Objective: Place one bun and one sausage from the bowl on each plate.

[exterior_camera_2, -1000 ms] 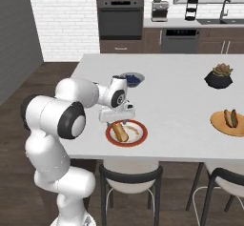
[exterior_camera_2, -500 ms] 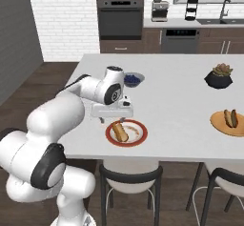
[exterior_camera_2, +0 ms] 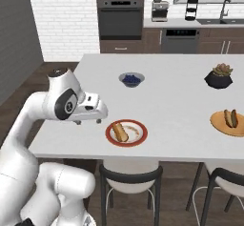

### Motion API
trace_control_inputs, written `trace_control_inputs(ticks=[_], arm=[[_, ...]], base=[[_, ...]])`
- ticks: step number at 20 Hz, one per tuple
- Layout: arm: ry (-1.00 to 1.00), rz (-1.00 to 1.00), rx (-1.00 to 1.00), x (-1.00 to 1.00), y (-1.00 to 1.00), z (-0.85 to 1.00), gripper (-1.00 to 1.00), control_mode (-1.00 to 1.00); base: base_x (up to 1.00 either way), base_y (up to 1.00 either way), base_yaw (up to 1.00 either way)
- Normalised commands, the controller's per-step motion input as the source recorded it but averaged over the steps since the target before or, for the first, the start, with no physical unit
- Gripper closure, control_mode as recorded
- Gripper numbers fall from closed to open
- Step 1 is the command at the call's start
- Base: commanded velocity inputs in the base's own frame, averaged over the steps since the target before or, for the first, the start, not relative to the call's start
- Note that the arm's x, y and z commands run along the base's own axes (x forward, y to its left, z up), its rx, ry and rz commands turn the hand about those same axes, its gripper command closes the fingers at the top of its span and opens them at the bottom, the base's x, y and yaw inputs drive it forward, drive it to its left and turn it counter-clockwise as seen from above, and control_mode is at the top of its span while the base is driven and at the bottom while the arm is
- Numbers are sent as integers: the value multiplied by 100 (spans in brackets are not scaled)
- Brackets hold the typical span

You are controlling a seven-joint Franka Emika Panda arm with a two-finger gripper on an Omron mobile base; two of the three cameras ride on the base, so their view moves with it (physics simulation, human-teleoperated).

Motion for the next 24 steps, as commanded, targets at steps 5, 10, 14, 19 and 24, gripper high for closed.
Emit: trace_control_inputs(ticks=[5, 10, 14, 19, 24], arm=[[-17, -3, 8, -97, -3, 0, -100, -100], [-3, 0, 15, -24, -8, 0, -100, -100], [0, 0, 0, 0, 0, 0, -100, -100], [0, 0, 0, -4, 0, -1, -100, 100], [0, 0, 0, 0, 0, 0, -100, 100]], base=[[0, 0, 0], [0, 0, 0], [0, 0, 0], [-8, -11, -2], [-29, -97, -11]])
